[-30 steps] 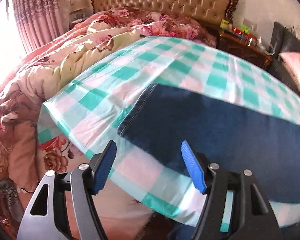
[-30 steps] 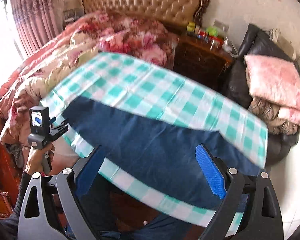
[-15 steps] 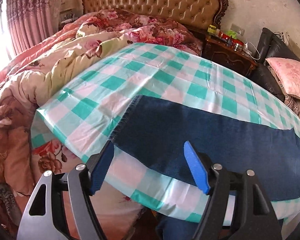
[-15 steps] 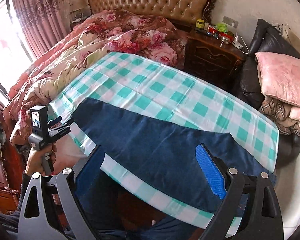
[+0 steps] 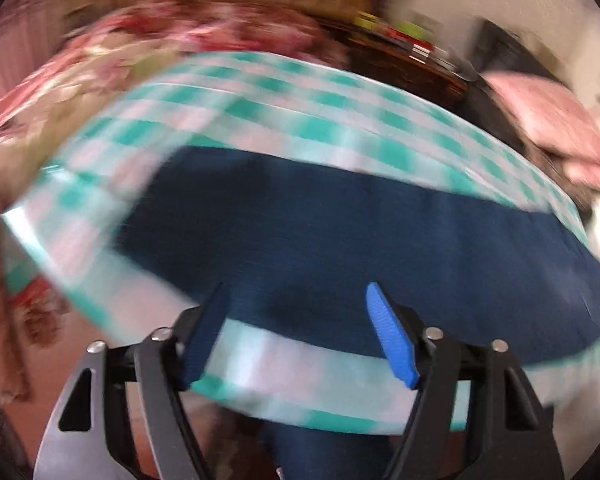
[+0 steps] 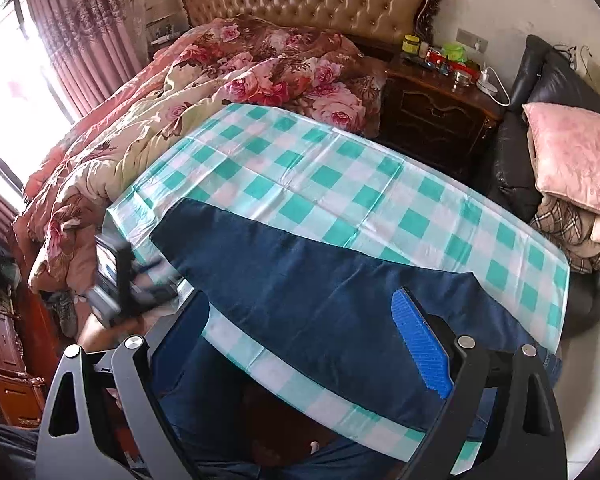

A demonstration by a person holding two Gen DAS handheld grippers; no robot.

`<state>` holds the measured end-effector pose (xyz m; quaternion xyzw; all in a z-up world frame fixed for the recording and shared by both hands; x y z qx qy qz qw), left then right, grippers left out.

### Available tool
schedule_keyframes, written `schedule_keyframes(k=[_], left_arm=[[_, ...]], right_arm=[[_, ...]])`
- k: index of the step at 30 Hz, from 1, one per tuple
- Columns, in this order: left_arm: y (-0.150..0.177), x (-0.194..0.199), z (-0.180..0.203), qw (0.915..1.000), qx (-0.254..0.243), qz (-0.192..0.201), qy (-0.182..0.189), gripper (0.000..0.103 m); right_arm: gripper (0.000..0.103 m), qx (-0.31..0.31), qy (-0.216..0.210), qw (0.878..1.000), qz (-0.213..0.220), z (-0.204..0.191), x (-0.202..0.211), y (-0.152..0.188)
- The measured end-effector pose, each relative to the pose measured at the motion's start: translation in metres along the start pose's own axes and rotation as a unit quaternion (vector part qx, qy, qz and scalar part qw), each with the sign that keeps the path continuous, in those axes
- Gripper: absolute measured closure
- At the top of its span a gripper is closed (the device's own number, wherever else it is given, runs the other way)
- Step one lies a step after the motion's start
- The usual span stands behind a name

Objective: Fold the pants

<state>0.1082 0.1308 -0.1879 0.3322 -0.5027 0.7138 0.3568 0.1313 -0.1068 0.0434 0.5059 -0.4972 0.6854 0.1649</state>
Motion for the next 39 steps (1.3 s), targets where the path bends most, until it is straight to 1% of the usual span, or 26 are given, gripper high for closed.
schedule_keyframes(k=[1,2,4,5,6,7,9,10,12,15,16,17,18,19,21,22,26,27,28,30,31,33,34,36,37,39], left_arm=[[0.012,-0.011,0.019,0.9992,-0.021,-0.021,0.027,0.057],[0.024,-0.021,0.036,0.9972,-0.044,-0.038,0.047,0.065],[0.042,-0.040,0.062,0.9923,-0.098,-0.048,0.058,0.066],[0.047,-0.047,0.066,0.9909,-0.112,-0.051,0.055,0.066],[0.047,-0.048,0.068,0.9904,-0.120,-0.042,0.053,0.066],[0.045,-0.049,0.067,0.9896,-0.122,-0.041,0.064,0.066],[0.040,-0.049,0.057,0.9893,-0.120,-0.044,0.071,0.066],[0.035,-0.049,0.047,0.9893,-0.127,-0.041,0.059,0.066],[0.028,-0.049,0.031,0.9884,-0.134,-0.043,0.056,0.066],[0.009,-0.052,0.002,0.9880,-0.148,-0.038,0.023,0.066],[0.000,-0.054,-0.009,0.9886,-0.145,-0.037,0.012,0.066],[-0.008,-0.056,-0.017,0.9892,-0.142,-0.036,0.002,0.061],[-0.019,-0.058,-0.033,0.9897,-0.137,-0.028,-0.030,0.054],[-0.027,-0.057,-0.046,0.9893,-0.135,-0.017,-0.054,0.043],[-0.042,-0.056,-0.067,0.9893,-0.124,-0.006,-0.076,0.042],[-0.051,-0.055,-0.085,0.9899,-0.107,-0.003,-0.093,0.042],[-0.070,-0.052,-0.117,0.9904,-0.077,0.007,-0.115,0.040],[-0.072,-0.051,-0.123,0.9912,-0.066,0.007,-0.114,0.040],[-0.072,-0.050,-0.127,0.9928,-0.056,0.003,-0.106,0.040],[-0.073,-0.051,-0.129,0.9943,-0.049,0.001,-0.095,0.040],[-0.073,-0.051,-0.129,0.9936,-0.056,0.001,-0.099,0.040],[-0.076,-0.053,-0.129,0.9919,-0.061,0.009,-0.111,0.040],[-0.079,-0.053,-0.134,0.9908,-0.054,0.015,-0.123,0.040],[-0.082,-0.052,-0.149,0.9897,-0.022,0.020,-0.140,0.040],[-0.085,-0.052,-0.165,0.9901,0.019,0.018,-0.138,0.039],[-0.091,-0.046,-0.172,0.9898,0.045,0.031,-0.132,0.042]], right_arm=[[0.014,0.001,-0.002,1.000,0.002,-0.002,-0.002,-0.002],[0.014,0.003,-0.004,1.000,0.000,-0.004,-0.006,-0.004],[0.014,0.004,-0.013,1.000,-0.003,-0.010,-0.013,-0.007],[0.014,0.008,-0.016,1.000,-0.006,-0.013,-0.016,-0.008],[0.014,0.009,-0.017,1.000,-0.007,-0.015,-0.018,-0.008],[0.014,0.009,-0.017,1.000,-0.007,-0.016,-0.020,-0.010],[0.014,0.010,-0.017,1.000,-0.007,-0.017,-0.023,-0.014],[0.014,0.009,-0.020,1.000,-0.006,-0.018,-0.024,-0.016],[0.014,0.012,-0.021,1.000,-0.002,-0.020,-0.025,-0.021],[0.014,0.009,-0.026,1.000,0.002,-0.022,-0.030,-0.029],[0.014,0.005,-0.031,1.000,0.001,-0.024,-0.032,-0.031],[0.014,0.005,-0.036,0.999,0.003,-0.026,-0.034,-0.034],[0.014,0.006,-0.037,0.999,0.003,-0.027,-0.035,-0.036],[0.014,0.006,-0.041,0.999,0.002,-0.029,-0.039,-0.038],[0.014,0.002,-0.046,0.999,-0.002,-0.031,-0.044,-0.041],[0.014,0.000,-0.047,0.999,-0.002,-0.032,-0.047,-0.044],[0.013,0.004,-0.061,0.998,-0.001,-0.045,-0.054,-0.054],[0.013,0.006,-0.066,0.998,-0.001,-0.049,-0.055,-0.056],[0.013,0.011,-0.074,0.997,0.001,-0.056,-0.057,-0.059],[0.013,0.023,-0.084,0.996,0.018,-0.069,-0.062,-0.065],[0.012,0.020,-0.079,0.996,0.030,-0.070,-0.071,-0.067],[0.012,-0.004,-0.074,0.997,0.027,-0.066,-0.104,-0.057],[0.012,-0.019,-0.064,0.998,0.021,-0.058,-0.135,-0.045],[0.012,-0.048,-0.026,0.998,0.019,-0.036,-0.181,-0.024],[0.012,-0.060,-0.009,0.998,0.015,-0.025,-0.200,-0.013],[0.013,-0.080,0.023,0.997,-0.001,-0.004,-0.236,0.008]])
Point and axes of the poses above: each gripper's, at about its wrist camera, not at the fingertips, and x roughly against the way its jaws point, z to its right, y to its underside, the point moved 9 cm from there along -x, roughly the way its jaws point, and after that the axes turned 10 degrees about x, right-handed, at the moved point
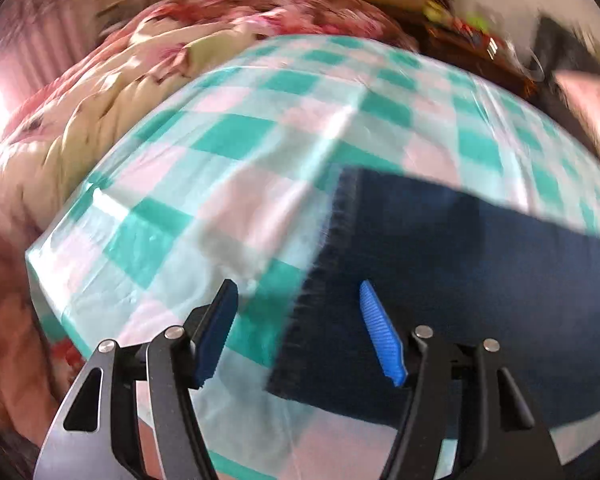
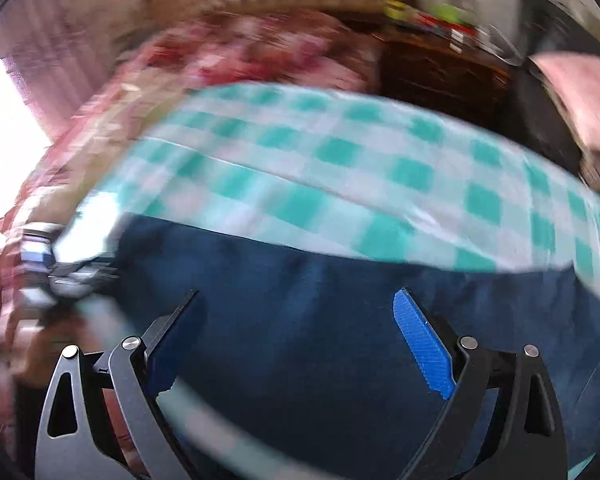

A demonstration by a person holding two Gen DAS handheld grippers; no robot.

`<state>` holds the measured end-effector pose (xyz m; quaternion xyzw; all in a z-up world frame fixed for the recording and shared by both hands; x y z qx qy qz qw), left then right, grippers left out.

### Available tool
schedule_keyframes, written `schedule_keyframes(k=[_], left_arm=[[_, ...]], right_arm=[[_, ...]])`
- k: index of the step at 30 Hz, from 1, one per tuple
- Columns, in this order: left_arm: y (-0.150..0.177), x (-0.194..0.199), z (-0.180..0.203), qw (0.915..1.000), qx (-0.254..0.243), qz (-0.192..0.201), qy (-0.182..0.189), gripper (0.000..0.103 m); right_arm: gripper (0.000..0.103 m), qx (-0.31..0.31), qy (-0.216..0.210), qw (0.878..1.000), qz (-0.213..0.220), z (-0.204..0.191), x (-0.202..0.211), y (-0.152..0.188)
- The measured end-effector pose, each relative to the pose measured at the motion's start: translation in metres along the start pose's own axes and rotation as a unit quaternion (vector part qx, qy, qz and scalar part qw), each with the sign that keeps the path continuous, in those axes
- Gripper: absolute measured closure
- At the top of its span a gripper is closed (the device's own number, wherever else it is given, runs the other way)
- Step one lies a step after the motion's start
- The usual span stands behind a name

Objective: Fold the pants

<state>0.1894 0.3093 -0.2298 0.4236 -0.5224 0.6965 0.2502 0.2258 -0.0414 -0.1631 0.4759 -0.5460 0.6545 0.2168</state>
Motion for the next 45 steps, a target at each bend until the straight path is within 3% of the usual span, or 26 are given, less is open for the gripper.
schedule_keyframes(k=[2,5,6,8,10,11,13,14,17,18,19,20,22,26,27,28,29,31,32,34,37,39,40,41,42,45], left_arm=[[-0.009,0.017,0.011,0.9991,-0.016,0.036,0.014,0.042],[-0.011,0.031,0.047,0.9950,-0.047,0.050,0.073,0.044],[-0.010,0.032,0.058,0.9930,-0.059,0.049,0.090,0.047],[-0.012,0.027,0.081,0.9882,-0.085,0.046,0.119,0.064],[-0.017,0.011,0.089,0.9885,-0.087,0.028,0.120,0.075],[-0.019,0.000,0.089,0.9891,-0.088,0.018,0.117,0.075],[-0.020,-0.018,0.080,0.9927,-0.090,0.004,0.080,0.079],[-0.025,-0.025,0.071,0.9939,-0.078,-0.002,0.078,0.090],[-0.037,-0.022,0.045,0.9953,-0.036,-0.001,0.089,0.101],[-0.039,-0.015,0.037,0.9964,-0.029,0.011,0.079,0.100],[-0.040,0.000,0.025,0.9974,-0.020,0.031,0.061,0.087],[-0.038,0.011,0.020,0.9967,-0.010,0.039,0.070,0.081],[-0.021,0.034,0.016,0.9929,0.008,0.048,0.109,0.081],[0.022,0.044,0.015,0.9924,-0.029,0.039,0.113,0.079],[0.029,0.035,0.007,0.9950,-0.032,0.031,0.089,0.082],[0.031,0.032,-0.005,0.9967,-0.029,0.039,0.065,0.097],[0.030,0.035,-0.015,0.9978,-0.015,0.045,0.047,0.085],[0.026,0.045,-0.034,0.9974,0.032,0.056,0.031,0.078],[0.026,0.052,-0.036,0.9962,0.048,0.059,0.042,0.078],[0.032,0.063,-0.023,0.9943,0.050,0.060,0.072,0.077],[0.045,0.063,-0.001,0.9950,0.026,0.053,0.081,0.074],[0.057,0.047,0.004,0.9981,0.012,0.034,0.050,0.071],[0.061,0.039,0.001,0.9994,0.015,0.028,0.016,0.071],[0.062,0.040,0.002,0.9990,0.024,0.033,0.016,0.073],[0.062,0.046,0.006,0.9983,0.029,0.040,0.030,0.073],[0.056,0.064,0.049,0.9944,-0.031,0.068,0.074,0.062]], right_arm=[[0.017,-0.029,0.016,0.999,-0.020,0.021,-0.033,0.019],[0.023,-0.040,0.060,0.997,-0.023,0.046,-0.061,0.033],[0.024,-0.040,0.069,0.997,-0.021,0.050,-0.064,0.035],[0.025,-0.039,0.098,0.994,-0.014,0.060,-0.072,0.039],[0.027,-0.049,0.113,0.992,-0.022,0.071,-0.082,0.045],[0.027,-0.057,0.110,0.992,-0.021,0.075,-0.086,0.045],[0.027,-0.055,0.117,0.992,-0.007,0.079,-0.087,0.044],[0.027,-0.052,0.119,0.992,-0.005,0.079,-0.087,0.043],[0.027,-0.058,0.111,0.992,-0.004,0.081,-0.085,0.041],[0.027,-0.064,0.110,0.992,0.001,0.081,-0.080,0.040],[0.027,-0.065,0.109,0.992,0.015,0.079,-0.070,0.039],[0.026,-0.059,0.110,0.992,0.025,0.075,-0.061,0.039],[0.025,-0.041,0.107,0.993,0.039,0.064,-0.045,0.047],[0.025,-0.037,0.082,0.995,0.035,0.042,-0.030,0.080],[0.024,-0.036,0.082,0.995,0.033,0.039,-0.030,0.086],[0.024,-0.032,0.081,0.996,0.030,0.034,-0.029,0.094],[0.025,-0.025,0.080,0.996,0.026,0.031,-0.030,0.101],[0.025,-0.013,0.091,0.996,0.019,0.030,-0.031,0.112],[0.025,-0.012,0.100,0.995,0.022,0.032,-0.029,0.115],[0.024,-0.021,0.118,0.992,0.030,0.041,-0.025,0.119],[0.024,-0.026,0.127,0.991,0.023,0.055,-0.035,0.125],[0.021,-0.023,0.126,0.991,0.037,0.058,-0.036,0.125],[0.021,-0.021,0.125,0.991,0.038,0.058,-0.036,0.125],[0.022,-0.021,0.125,0.991,0.033,0.059,-0.034,0.125],[0.022,-0.020,0.122,0.992,0.037,0.059,-0.030,0.123],[0.024,-0.028,0.111,0.991,0.065,0.071,-0.016,0.114]])
Point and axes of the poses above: each gripper's, at about its wrist camera, not at the fingertips, and x roughly against the way its jaws point, z to its right, y to its underside, the point moved 9 cm from there along -x, roughly the way its jaws point, and after that the axes turned 10 degrees about x, right-handed, at the moved point
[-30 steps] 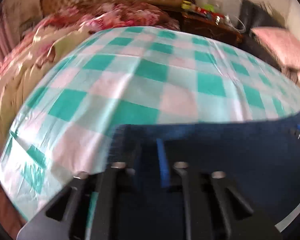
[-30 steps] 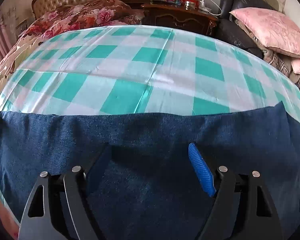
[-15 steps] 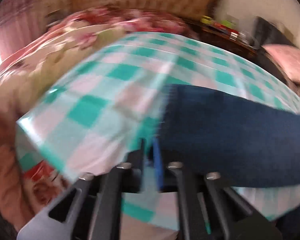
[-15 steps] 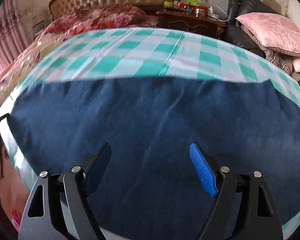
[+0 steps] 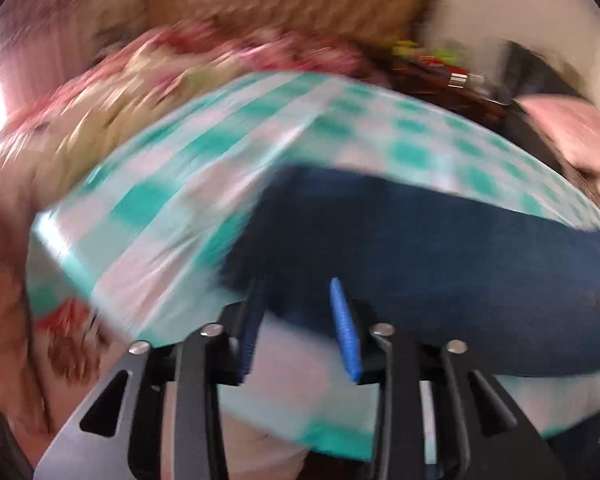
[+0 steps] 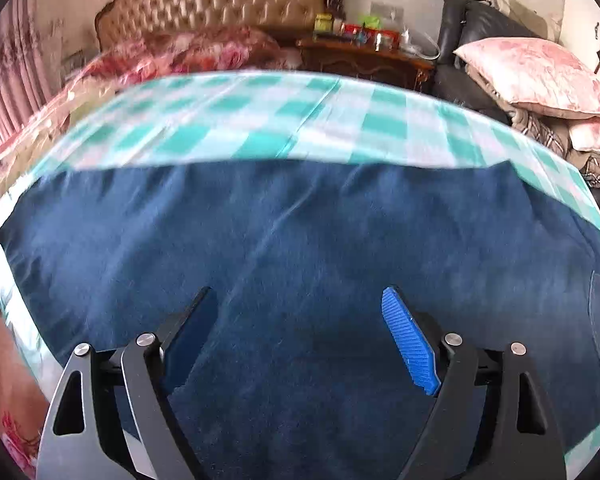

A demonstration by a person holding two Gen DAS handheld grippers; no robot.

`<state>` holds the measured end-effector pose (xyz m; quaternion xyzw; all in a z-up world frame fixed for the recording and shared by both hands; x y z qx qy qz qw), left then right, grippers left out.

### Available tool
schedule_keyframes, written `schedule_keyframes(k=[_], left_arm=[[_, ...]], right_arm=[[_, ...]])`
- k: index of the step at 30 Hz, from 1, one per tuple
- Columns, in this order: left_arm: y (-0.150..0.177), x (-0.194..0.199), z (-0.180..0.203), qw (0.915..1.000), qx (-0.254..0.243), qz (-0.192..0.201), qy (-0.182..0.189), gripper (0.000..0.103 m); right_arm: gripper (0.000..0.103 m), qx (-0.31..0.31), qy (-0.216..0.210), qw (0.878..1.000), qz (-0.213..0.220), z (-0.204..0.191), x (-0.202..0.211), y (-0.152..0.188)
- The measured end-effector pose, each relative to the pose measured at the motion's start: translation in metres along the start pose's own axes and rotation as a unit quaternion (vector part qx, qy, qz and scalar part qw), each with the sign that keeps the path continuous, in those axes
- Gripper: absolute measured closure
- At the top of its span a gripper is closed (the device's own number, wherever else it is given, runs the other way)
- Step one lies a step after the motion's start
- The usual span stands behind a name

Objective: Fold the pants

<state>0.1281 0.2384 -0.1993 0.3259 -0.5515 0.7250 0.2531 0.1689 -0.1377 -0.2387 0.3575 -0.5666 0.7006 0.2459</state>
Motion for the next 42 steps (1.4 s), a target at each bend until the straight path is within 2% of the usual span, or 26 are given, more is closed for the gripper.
schedule_keyframes(k=[2,4,5,7,10,12,15,16,18,19,20,22,24,27,31,34,36,37,42], left_arm=[[-0.008,0.000,0.045,0.9973,-0.047,-0.002,0.056,0.057],[-0.017,-0.005,0.084,0.9910,-0.072,-0.008,0.112,0.057],[-0.020,-0.013,0.102,0.9883,-0.082,-0.014,0.128,0.057],[-0.020,-0.034,0.125,0.9856,-0.098,-0.033,0.134,0.057],[-0.018,-0.061,0.148,0.9817,-0.104,-0.062,0.147,0.062],[-0.018,-0.078,0.153,0.9815,-0.114,-0.073,0.136,0.062],[-0.014,-0.103,0.140,0.9881,-0.085,-0.095,0.086,0.064],[-0.016,-0.103,0.137,0.9899,-0.075,-0.090,0.080,0.065],[-0.015,-0.100,0.133,0.9914,-0.058,-0.093,0.071,0.065],[-0.013,-0.090,0.133,0.9918,-0.047,-0.086,0.081,0.061],[-0.010,-0.080,0.133,0.9926,-0.029,-0.078,0.089,0.045],[0.002,-0.060,0.139,0.9925,-0.004,-0.072,0.098,0.027],[0.027,-0.046,0.156,0.9905,-0.020,-0.085,0.106,0.027],[0.052,-0.032,0.174,0.9930,-0.036,-0.077,0.081,0.024],[0.082,-0.026,0.201,0.9927,-0.066,-0.074,0.068,0.006],[0.088,-0.030,0.201,0.9938,-0.077,-0.065,0.046,0.003],[0.092,-0.032,0.202,0.9930,-0.080,-0.070,0.052,0.003],[0.092,-0.032,0.203,0.9927,-0.086,-0.068,0.052,0.002],[0.096,-0.030,0.203,0.9924,-0.103,-0.048,0.047,0.002]], right_arm=[[0.033,-0.023,-0.026,0.999,-0.003,0.012,-0.004,-0.008],[0.034,-0.042,-0.036,0.998,-0.008,0.026,-0.009,-0.020],[0.035,-0.042,-0.044,0.998,-0.010,0.028,-0.012,-0.026],[0.038,-0.033,-0.047,0.998,-0.004,0.035,-0.022,-0.042],[0.043,-0.029,-0.040,0.998,-0.024,0.045,-0.046,-0.051],[0.043,-0.022,-0.026,0.999,-0.041,0.050,-0.061,-0.049],[0.042,-0.005,-0.007,0.999,-0.039,0.046,-0.065,-0.045],[0.040,0.000,0.002,0.999,-0.036,0.045,-0.064,-0.044],[0.028,-0.006,0.014,0.999,-0.034,0.048,-0.064,-0.042],[0.022,-0.014,0.022,0.999,-0.037,0.051,-0.065,-0.039],[0.020,-0.025,0.020,0.999,-0.036,0.055,-0.066,-0.038],[0.018,-0.027,0.020,0.999,-0.035,0.056,-0.065,-0.037],[0.015,-0.027,0.030,0.998,-0.038,0.057,-0.066,-0.036],[0.015,-0.032,0.030,0.998,-0.038,0.057,-0.065,-0.035],[0.015,-0.032,0.030,0.998,-0.039,0.056,-0.065,-0.035],[0.014,-0.032,0.030,0.998,-0.040,0.056,-0.065,-0.035],[0.013,-0.033,0.031,0.998,-0.040,0.057,-0.066,-0.035],[0.005,-0.037,0.038,0.998,-0.044,0.058,-0.067,-0.034],[0.004,-0.053,0.042,0.996,-0.050,0.063,-0.068,-0.032]])
Point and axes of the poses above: each gripper's, at about its wrist camera, not at the fingertips, and x roughly against the way its jaws point, z to its right, y to its underside, the point moved 9 cm from there along -x, roughly the way its jaws point, and after that the axes turned 10 degrees about x, right-handed, at the moved point
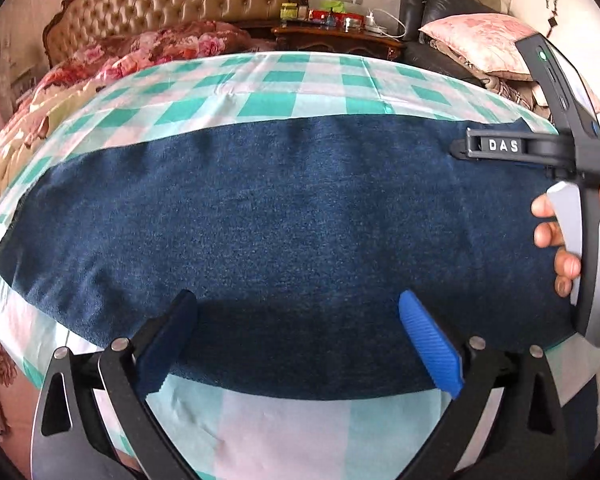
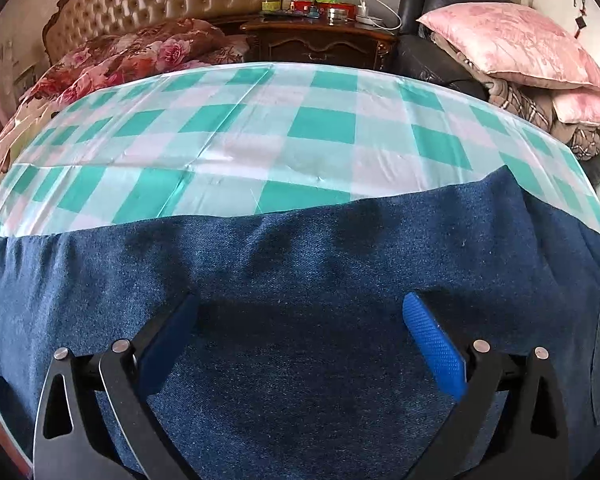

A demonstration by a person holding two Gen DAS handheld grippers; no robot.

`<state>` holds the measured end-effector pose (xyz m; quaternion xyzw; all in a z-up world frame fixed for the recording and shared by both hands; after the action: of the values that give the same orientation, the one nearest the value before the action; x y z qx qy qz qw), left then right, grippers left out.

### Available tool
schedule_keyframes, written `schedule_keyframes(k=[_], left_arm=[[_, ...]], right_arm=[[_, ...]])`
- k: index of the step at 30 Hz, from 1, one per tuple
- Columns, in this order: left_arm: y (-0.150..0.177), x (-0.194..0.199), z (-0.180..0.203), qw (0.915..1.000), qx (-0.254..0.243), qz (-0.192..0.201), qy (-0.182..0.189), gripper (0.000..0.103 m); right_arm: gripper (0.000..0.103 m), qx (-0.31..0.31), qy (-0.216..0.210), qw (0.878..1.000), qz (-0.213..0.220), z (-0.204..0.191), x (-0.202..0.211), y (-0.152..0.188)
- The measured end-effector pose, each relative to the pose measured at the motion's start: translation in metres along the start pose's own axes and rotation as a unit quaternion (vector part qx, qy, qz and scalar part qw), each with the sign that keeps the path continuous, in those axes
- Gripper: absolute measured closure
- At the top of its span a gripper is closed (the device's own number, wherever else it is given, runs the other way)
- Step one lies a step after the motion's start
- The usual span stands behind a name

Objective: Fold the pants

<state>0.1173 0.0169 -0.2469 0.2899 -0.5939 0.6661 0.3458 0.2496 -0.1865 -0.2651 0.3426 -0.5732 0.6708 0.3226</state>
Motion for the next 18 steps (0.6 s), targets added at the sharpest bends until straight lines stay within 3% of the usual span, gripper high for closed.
schedule_keyframes(k=[6,10,12,13,15,18], left_arm=[[0.001,0.000,-0.002,0.9999,0.006,0.008,-0.005,0.001],[0.002,0.001,-0.003,0.9998,0.008,0.019,-0.005,0.001],[-0.001,0.004,-0.006,0.9996,0.016,0.022,-0.003,0.009],[-0.004,0.011,-0.011,0.9992,0.028,0.030,-0.001,0.024],[-0.014,0.028,-0.030,0.9962,0.069,0.051,0.011,0.025],[-0.022,0.054,-0.094,0.9748,0.203,0.076,0.054,0.029]], right_arm=[[0.005,0.006,0.004,1.000,-0.011,-0.001,0.004,0.002],[0.005,0.002,-0.016,0.999,0.038,-0.015,0.044,0.005],[0.006,0.010,-0.035,0.998,0.056,-0.029,0.063,0.010],[0.008,0.011,-0.036,0.997,0.061,-0.036,0.073,0.016],[0.025,0.027,-0.054,0.996,0.063,-0.054,0.084,0.026],[0.057,0.064,-0.082,0.993,0.047,-0.084,0.084,0.038]])
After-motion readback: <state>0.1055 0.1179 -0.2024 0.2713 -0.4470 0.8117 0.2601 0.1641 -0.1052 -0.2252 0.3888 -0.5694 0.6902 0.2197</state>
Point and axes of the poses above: each gripper's, at about its wrist camera, not at the fingertips, and x roughly against the way its jaws point, z to its right, y to its underside, the point moved 9 cm from there along -x, roughly the way its jaws point, and after that the axes turned 10 degrees about x, right-handed, at the moved point
